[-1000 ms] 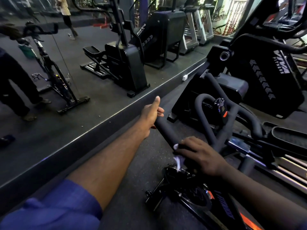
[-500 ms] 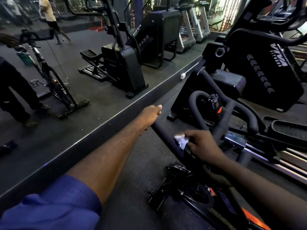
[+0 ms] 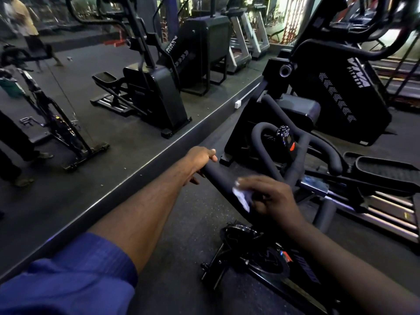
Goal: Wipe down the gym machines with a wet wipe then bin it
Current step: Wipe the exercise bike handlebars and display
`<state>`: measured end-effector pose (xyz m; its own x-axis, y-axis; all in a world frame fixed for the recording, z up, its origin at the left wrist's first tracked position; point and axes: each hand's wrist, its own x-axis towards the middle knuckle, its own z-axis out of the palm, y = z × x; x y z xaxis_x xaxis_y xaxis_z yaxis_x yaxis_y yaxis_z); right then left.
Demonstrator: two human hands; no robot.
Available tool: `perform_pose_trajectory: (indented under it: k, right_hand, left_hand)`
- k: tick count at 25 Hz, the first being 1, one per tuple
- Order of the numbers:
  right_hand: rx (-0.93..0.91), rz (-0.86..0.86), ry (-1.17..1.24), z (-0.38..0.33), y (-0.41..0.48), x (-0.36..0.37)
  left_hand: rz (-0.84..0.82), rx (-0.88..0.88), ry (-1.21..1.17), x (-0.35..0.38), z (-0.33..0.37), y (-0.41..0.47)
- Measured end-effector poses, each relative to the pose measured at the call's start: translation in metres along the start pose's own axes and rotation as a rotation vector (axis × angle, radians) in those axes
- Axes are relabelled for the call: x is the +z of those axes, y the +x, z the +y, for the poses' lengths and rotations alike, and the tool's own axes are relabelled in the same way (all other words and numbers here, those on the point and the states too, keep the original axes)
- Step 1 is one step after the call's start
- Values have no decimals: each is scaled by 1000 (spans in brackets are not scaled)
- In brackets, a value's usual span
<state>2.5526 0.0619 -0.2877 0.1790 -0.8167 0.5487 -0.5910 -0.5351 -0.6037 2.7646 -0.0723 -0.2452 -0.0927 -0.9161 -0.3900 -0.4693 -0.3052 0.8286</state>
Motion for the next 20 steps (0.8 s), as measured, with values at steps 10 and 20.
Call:
perform_pose_trajectory:
  k: [10,20]
  right_hand:
    - [-534,-443,-470,31,-49,-24]
    - [-424,-467,-307,33,-39,-31]
  left_hand:
    - [-17,-36,-52,1,16,-15]
    - [220,8,288,32,35,-2]
